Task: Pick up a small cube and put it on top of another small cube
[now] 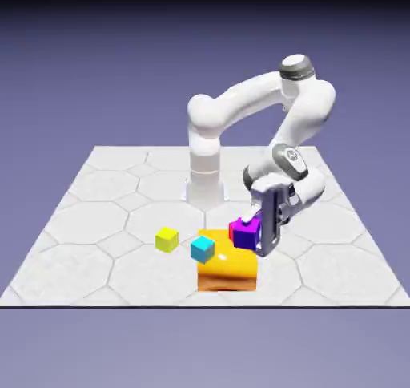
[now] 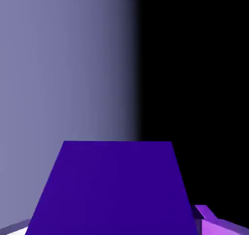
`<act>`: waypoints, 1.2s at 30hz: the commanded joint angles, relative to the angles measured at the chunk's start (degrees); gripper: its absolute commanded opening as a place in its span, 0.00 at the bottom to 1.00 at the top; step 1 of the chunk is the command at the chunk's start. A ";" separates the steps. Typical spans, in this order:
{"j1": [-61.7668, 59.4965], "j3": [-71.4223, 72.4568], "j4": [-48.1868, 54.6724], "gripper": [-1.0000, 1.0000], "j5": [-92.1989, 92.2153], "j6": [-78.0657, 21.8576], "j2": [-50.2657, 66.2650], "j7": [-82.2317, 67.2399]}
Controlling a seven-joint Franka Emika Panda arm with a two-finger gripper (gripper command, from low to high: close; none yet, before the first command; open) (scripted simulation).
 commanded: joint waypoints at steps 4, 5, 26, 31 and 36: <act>-0.11 -1.87 -1.40 0.00 9.97 -6.19 -2.11 1.24; -0.14 -2.33 -1.76 0.00 12.46 -7.73 -2.64 1.55; -0.74 -12.13 -9.14 0.00 64.79 -40.00 -13.71 8.05; -0.89 -14.46 -10.89 0.00 77.25 -47.68 -16.34 9.60; -1.03 -16.79 -12.65 0.00 89.71 -55.36 -18.98 11.15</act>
